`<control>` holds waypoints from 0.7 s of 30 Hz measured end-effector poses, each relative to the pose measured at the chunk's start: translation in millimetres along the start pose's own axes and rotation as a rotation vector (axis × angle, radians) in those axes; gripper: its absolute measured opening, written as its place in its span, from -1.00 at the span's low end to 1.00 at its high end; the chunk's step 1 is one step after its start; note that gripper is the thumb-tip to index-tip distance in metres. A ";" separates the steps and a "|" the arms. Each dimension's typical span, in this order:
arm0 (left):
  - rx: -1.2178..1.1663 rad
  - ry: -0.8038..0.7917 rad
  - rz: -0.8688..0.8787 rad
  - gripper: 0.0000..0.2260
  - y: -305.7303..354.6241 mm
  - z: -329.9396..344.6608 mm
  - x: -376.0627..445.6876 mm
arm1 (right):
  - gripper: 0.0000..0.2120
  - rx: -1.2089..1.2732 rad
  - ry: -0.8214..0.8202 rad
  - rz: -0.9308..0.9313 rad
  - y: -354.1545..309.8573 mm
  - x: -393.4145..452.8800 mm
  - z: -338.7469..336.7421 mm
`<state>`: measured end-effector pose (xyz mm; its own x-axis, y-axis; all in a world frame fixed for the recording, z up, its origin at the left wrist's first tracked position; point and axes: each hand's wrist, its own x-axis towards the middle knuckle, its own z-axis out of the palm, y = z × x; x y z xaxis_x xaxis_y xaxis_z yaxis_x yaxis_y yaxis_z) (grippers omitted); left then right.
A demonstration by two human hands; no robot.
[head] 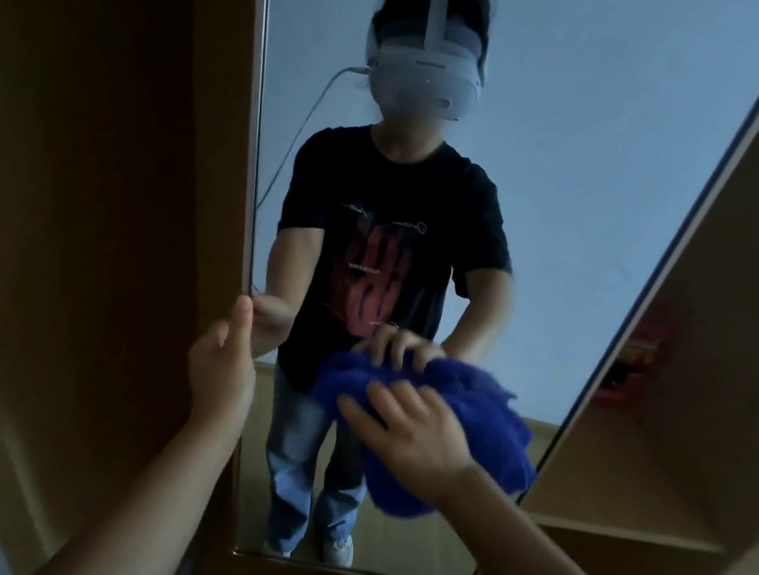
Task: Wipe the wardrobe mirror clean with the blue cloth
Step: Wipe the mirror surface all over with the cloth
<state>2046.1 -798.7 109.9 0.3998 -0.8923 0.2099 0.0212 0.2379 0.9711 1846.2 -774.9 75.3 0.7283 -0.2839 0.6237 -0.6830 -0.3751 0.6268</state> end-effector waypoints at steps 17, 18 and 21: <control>-0.197 0.095 -0.141 -0.74 -21.8 15.2 -9.7 | -0.78 -0.229 0.378 0.386 129.4 56.0 -72.3; -0.204 0.098 -0.149 -0.76 -21.4 15.7 -9.5 | -0.77 -0.205 0.370 0.372 117.8 45.2 -64.0; -0.253 0.082 -0.159 -0.85 -21.2 15.5 -9.8 | -0.71 -0.138 0.281 0.295 76.0 7.8 -37.9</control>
<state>2027.5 -801.0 89.0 0.4457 -0.8944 0.0378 0.3128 0.1951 0.9296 1797.9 -772.2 145.6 0.4697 -0.1024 0.8769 -0.8749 -0.1869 0.4468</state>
